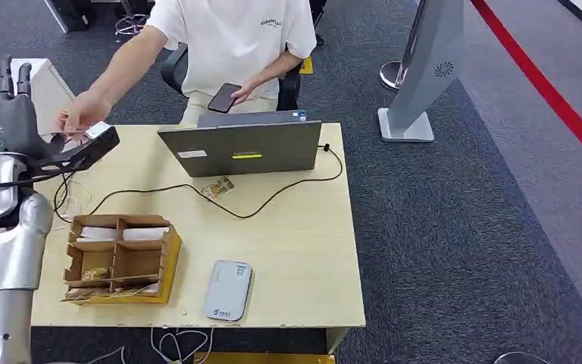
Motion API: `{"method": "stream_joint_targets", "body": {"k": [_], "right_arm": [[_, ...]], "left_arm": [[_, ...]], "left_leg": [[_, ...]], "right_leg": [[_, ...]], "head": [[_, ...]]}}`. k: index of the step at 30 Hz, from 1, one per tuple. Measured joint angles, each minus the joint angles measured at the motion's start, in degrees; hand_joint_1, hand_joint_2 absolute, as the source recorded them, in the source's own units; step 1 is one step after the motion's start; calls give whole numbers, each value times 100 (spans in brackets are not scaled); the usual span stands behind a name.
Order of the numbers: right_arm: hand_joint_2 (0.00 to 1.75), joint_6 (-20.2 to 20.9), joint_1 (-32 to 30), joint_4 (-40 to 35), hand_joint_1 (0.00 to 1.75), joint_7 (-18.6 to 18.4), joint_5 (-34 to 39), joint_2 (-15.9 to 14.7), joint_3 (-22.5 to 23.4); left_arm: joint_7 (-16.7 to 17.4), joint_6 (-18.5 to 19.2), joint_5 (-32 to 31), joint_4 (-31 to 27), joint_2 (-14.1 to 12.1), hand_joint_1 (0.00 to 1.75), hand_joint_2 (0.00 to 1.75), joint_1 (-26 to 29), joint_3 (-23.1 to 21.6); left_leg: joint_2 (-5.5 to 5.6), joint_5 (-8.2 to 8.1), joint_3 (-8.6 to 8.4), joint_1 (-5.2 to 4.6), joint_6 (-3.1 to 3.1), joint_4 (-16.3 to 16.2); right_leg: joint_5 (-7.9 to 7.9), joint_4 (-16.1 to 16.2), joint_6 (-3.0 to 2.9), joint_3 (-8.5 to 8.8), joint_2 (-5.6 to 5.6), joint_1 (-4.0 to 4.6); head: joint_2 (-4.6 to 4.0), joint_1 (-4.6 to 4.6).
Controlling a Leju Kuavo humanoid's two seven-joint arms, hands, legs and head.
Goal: Pass the card to the sensor for recognition and then transmit it.
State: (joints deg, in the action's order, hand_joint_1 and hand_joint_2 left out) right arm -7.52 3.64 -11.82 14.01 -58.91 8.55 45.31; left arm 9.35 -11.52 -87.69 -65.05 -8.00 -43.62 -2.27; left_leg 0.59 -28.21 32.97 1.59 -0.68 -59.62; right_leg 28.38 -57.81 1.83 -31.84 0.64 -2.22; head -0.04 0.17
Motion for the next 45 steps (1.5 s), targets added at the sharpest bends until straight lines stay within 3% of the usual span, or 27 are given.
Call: {"method": "stream_joint_targets", "body": {"k": [24, 29, 35, 41, 45], "right_arm": [[175, -37, -2, 9, 0, -81, -173, 7, -94], [175, -55, -3, 11, 0, -83, -186, 7, -112], [175, -147, -15, 17, 0, -125, -166, 26, -112], [175, -230, -41, 26, 0, -162, -170, 81, -103], [175, -269, -49, 33, 0, -146, -181, 92, -98]], "left_arm": [[-113, -186, 2, 219, -144, 175, 175, -37, -151], [-286, -361, 41, 182, -107, 175, 175, 1, -164], [-498, -341, 407, -976, 216, 175, 175, 790, -379], [-509, -275, 389, -2357, 481, 175, 175, 1571, -1019], [-509, -271, 358, -2828, 583, 175, 175, 1906, -1402]], "left_leg": [[1, 1, 2, 0, 2, -1], [1, 1, 2, 0, 2, -1], [1, 0, 6, -3, 3, -2], [-3, -5, 11, -4, 7, -1], [3, -4, 13, -3, 8, -1]], "right_leg": [[-1, 0, 1, -1, 0, 0], [-1, 0, 1, -1, -1, 0], [0, 7, 2, -1, 0, -3], [0, 11, 2, -4, 0, -4], [1, 11, 3, -3, -8, -3]], "head": [[0, -2], [0, -2], [0, -4], [0, 0], [0, -4]]}}
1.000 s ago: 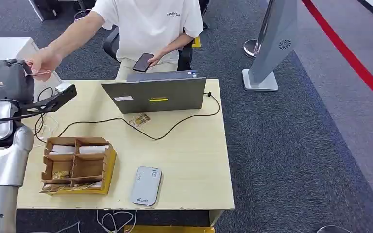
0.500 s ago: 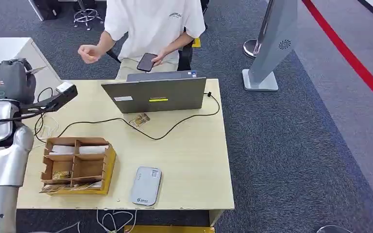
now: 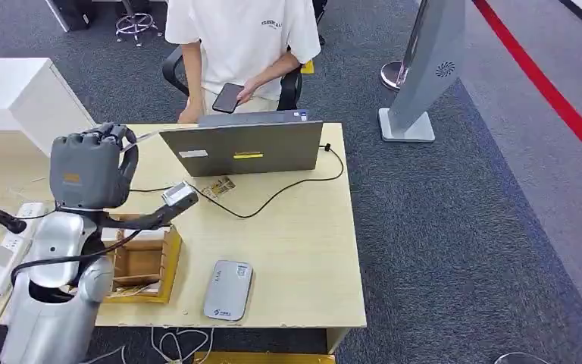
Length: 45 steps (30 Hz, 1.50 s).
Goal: Pass the card to the sensor for recognition and then transmit it.
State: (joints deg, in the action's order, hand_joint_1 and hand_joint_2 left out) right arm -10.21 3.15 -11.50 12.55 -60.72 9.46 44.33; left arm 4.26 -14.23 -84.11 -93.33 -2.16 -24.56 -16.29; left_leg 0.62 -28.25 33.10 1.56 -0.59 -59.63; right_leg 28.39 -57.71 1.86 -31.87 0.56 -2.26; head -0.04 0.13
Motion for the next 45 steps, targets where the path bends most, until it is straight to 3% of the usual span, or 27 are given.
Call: {"method": "stream_joint_targets", "body": {"k": [11, 15, 25, 45], "right_arm": [[175, -11, -16, 2, 0, 17, -99, 46, 0], [175, -13, -16, 2, 0, -31, -151, 72, 0], [175, -13, -18, 4, 0, -46, -229, 81, 0], [175, -35, -21, 7, 0, -53, -245, 116, 0]], "left_arm": [[-24, -190, -81, -251, 144, 175, 175, 571, -439], [-61, -466, -133, 18, 229, 175, 175, 766, -470], [-195, -706, -264, 673, 441, 175, 175, 1108, -513], [-319, -732, -315, 1034, 581, 175, 175, 1315, -697]], "left_leg": [[-1, 1, 0, 0, 1, 0], [-2, 1, 0, 0, 1, 0], [-1, 1, 0, 0, 1, 0], [-1, 0, 1, 0, 1, 0]], "right_leg": [[0, 0, 0, 0, 2, 0], [0, 0, 0, -1, 2, 0], [0, 0, 0, 0, 2, 0], [0, 0, 0, 0, 1, 0]], "head": [[0, 2], [0, 4], [0, 4], [0, 4]]}}
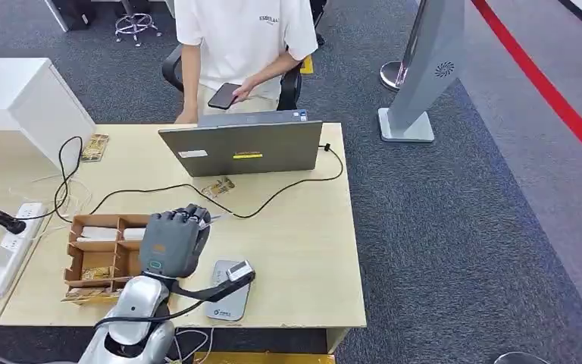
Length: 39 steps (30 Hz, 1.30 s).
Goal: Pass the card to the sensor for recognition and then transmit it.
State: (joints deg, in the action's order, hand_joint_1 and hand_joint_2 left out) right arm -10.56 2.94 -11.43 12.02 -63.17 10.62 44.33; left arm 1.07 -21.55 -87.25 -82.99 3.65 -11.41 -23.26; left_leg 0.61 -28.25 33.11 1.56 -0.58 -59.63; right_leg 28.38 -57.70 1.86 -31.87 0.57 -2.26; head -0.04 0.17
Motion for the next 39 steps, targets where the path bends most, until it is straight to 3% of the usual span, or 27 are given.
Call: {"method": "stream_joint_targets", "body": {"k": [6, 11, 14, 27, 34, 39], "right_arm": [[175, -79, 0, 0, 0, 18, -7, 35, 7], [175, -103, -3, 0, 0, 7, 26, 57, 105], [175, -120, -7, 0, 0, 7, 26, 59, 140], [175, -166, -14, -2, 0, -2, -28, 61, 256], [175, -203, -23, -2, 0, -63, -87, 61, 291], [175, -210, -34, -4, 0, -92, -109, 61, 317]], "left_arm": [[-109, -13, -31, 15, 52, 175, 175, 256, -317], [349, 59, -55, -59, 11, 175, 175, 432, -736], [431, 92, -55, -138, -13, 175, 175, 504, -881], [540, 326, -55, -227, -28, 175, 175, 666, -909], [1266, 354, -55, -278, -147, 175, 175, 677, -909], [1253, 382, -55, -315, -256, 175, 175, 744, -861]], "left_leg": [[0, -2, 0, 0, 2, 0], [1, -2, 1, 0, 2, 0], [0, -2, 1, 0, 2, 1], [1, -2, 1, 0, 2, 1], [1, -1, 1, 0, 2, 1], [1, -1, 3, 0, 2, 1]], "right_leg": [[0, 1, 0, 0, 0, 0], [0, 1, 0, 0, -2, 0], [0, 1, 0, 0, -2, 0], [0, 1, 0, 1, -2, 0], [0, 1, 0, 1, -2, 0], [0, 0, 0, 1, -3, 0]], "head": [[0, 0], [2, 0], [0, 0], [0, 0], [0, 0], [0, 0]]}}
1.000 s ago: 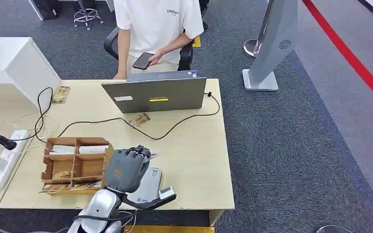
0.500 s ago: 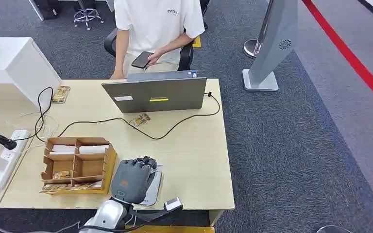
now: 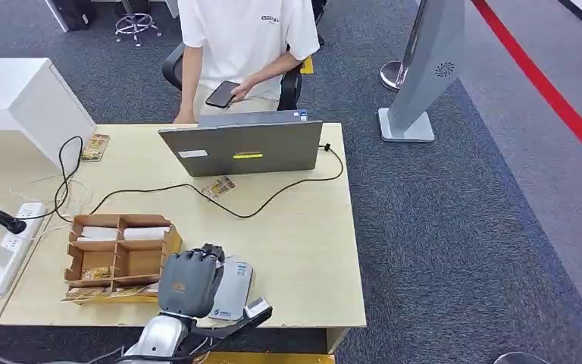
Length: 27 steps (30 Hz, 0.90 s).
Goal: Pass the card to the sensor for recognition and then transmit it.
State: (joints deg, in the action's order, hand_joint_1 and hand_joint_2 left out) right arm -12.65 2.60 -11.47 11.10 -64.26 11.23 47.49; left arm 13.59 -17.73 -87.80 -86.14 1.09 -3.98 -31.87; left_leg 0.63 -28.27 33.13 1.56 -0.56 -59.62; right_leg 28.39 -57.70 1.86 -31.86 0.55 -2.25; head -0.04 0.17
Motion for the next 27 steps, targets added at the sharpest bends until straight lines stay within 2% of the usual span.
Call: {"method": "stream_joint_targets", "body": {"k": [9, 20, 27], "right_arm": [[175, -13, 0, -2, 0, 0, -105, 0, 11], [175, -11, 1, -2, 0, -13, -181, 0, 13], [175, -11, 2, -2, 0, -20, -212, 0, 42]], "left_arm": [[-107, 42, 0, -22, -26, 175, 175, 99, 57], [-337, 131, 0, 158, 90, 175, 175, 250, 59], [-151, 192, 0, 461, 144, 175, 175, 302, 57]], "left_leg": [[0, 0, 1, 0, 0, -1], [0, 0, 1, 0, 0, -1], [0, 0, 1, 0, 0, -1]], "right_leg": [[0, 0, 0, -1, 0, 0], [0, 1, 0, -1, -1, 0], [0, 1, 0, -1, -1, 0]], "head": [[0, 0], [0, 0], [0, 0]]}}
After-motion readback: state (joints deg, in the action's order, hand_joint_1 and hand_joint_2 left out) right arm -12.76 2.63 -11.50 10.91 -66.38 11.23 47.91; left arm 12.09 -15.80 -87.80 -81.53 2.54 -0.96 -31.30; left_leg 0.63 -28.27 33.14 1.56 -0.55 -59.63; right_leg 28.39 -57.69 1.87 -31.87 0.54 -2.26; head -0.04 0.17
